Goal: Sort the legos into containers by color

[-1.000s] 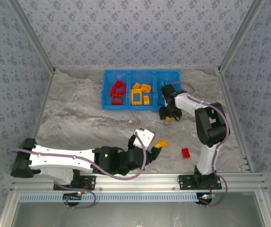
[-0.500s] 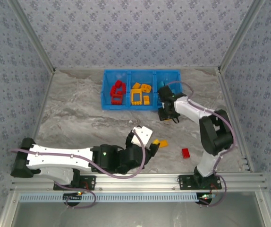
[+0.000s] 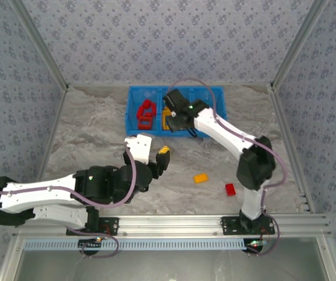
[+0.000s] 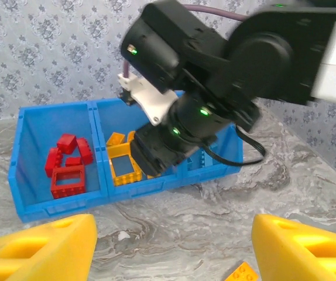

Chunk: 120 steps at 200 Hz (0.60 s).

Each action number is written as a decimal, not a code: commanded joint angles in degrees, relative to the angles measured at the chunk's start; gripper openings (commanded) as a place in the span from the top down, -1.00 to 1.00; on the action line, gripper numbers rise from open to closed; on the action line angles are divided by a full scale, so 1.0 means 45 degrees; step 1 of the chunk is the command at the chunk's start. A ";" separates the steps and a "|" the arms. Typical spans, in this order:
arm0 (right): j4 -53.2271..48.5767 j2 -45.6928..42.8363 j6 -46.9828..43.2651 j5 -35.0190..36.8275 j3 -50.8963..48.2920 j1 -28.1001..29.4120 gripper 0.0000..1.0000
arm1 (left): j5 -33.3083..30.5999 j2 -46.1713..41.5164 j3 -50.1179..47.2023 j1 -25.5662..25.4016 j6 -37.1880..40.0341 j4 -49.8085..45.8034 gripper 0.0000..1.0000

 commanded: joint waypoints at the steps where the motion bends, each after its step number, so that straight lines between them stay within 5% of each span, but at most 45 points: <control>1: -0.1418 0.1756 -0.0761 0.0860 0.2044 -0.0623 -0.01 | -0.0309 0.0002 0.0081 0.0042 -0.0398 -0.0512 -0.41; 43: -0.1610 0.4443 -0.1229 0.1761 0.4723 -0.1048 -0.03 | -0.0038 0.0333 0.0088 0.0051 -0.0216 -0.0155 -0.41; 120: -0.1052 0.6824 -0.3048 0.3854 0.6459 -0.0895 -0.23 | 0.0696 0.0854 -0.0179 0.0051 -0.0344 0.0431 -0.41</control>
